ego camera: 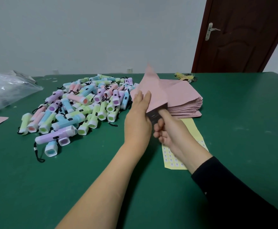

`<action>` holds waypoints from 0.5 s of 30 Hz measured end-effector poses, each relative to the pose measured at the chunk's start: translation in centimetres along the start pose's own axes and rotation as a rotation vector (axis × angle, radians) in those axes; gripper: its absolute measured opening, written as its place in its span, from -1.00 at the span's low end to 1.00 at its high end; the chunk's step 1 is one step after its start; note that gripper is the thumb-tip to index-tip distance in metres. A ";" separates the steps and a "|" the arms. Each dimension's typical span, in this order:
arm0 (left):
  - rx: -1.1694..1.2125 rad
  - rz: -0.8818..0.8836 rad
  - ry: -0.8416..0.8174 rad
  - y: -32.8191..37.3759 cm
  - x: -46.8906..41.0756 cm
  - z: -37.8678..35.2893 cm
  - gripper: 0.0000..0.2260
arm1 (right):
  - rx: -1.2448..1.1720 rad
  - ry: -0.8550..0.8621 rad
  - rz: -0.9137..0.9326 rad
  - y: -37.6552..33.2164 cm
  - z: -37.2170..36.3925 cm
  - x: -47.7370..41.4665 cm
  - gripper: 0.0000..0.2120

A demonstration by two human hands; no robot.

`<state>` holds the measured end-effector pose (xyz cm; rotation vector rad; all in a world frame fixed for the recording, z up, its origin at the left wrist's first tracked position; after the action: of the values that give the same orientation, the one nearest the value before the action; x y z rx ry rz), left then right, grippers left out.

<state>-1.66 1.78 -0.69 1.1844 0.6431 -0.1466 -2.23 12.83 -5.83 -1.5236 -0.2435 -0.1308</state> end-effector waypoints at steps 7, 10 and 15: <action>0.124 0.069 0.005 -1.4 -0.6 0.6 -0.38 | -0.060 -0.027 0.375 -3.1 -1.3 1.9 -0.72; 0.085 0.012 -0.024 -0.5 -0.4 0.0 -0.42 | -0.227 -0.157 0.437 -3.6 -2.7 2.6 -0.67; 0.005 -0.073 -0.179 1.3 0.7 -2.3 -0.35 | -0.554 -0.089 0.313 -2.6 -0.6 1.1 -0.72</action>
<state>-1.37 4.49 -0.55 1.1388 0.5288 -0.3128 -1.74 12.14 -3.06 -2.1011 -0.0334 0.1311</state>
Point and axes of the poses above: each hand's wrist, its own x-axis away from the middle knuckle, its own z-axis out of the back of the hand, y = z × x, the point moved 8 cm from there along -x, towards the middle knuckle, and after that the axes turned 13 degrees about x, right-handed, at the moved point
